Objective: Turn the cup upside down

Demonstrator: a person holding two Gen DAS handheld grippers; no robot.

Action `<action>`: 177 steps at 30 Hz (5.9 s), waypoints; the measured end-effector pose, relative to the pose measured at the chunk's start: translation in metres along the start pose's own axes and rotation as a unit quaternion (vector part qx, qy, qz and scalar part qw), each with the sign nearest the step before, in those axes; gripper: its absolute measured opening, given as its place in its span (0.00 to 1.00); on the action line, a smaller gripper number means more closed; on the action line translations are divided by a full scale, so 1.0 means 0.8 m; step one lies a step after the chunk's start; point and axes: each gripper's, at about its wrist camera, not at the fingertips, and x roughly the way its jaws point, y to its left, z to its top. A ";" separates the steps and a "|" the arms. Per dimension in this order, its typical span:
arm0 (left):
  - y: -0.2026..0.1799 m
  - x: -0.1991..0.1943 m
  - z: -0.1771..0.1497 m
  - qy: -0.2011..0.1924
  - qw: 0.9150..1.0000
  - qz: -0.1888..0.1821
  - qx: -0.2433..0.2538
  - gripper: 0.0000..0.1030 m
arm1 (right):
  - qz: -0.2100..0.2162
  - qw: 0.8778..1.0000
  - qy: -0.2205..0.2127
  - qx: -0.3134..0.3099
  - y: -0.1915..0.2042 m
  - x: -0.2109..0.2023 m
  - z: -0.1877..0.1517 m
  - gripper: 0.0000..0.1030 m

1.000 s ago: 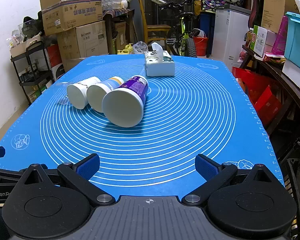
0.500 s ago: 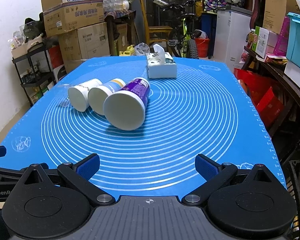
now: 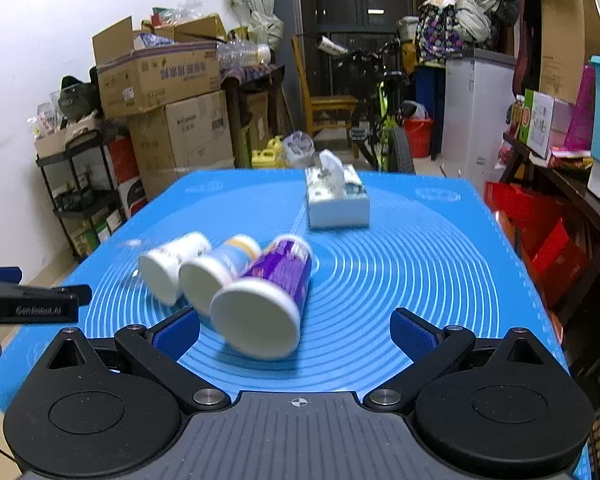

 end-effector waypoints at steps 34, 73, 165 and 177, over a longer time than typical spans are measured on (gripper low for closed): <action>0.033 0.159 0.047 0.127 0.982 -0.125 -0.061 0.62 | -0.022 1.000 -0.011 0.014 -0.031 0.055 0.023 0.98; -0.139 -0.029 -0.064 0.085 0.983 -0.163 -0.026 0.62 | -0.033 0.996 0.063 0.045 -0.086 -0.012 -0.049 0.98; -0.010 -0.033 -0.081 0.061 0.989 -0.122 -0.049 0.92 | 0.031 0.991 0.020 -0.127 0.022 0.065 -0.062 0.58; -0.030 -0.042 -0.092 0.064 0.988 -0.135 -0.034 0.92 | 0.043 0.988 0.020 -0.145 0.005 0.038 -0.087 0.59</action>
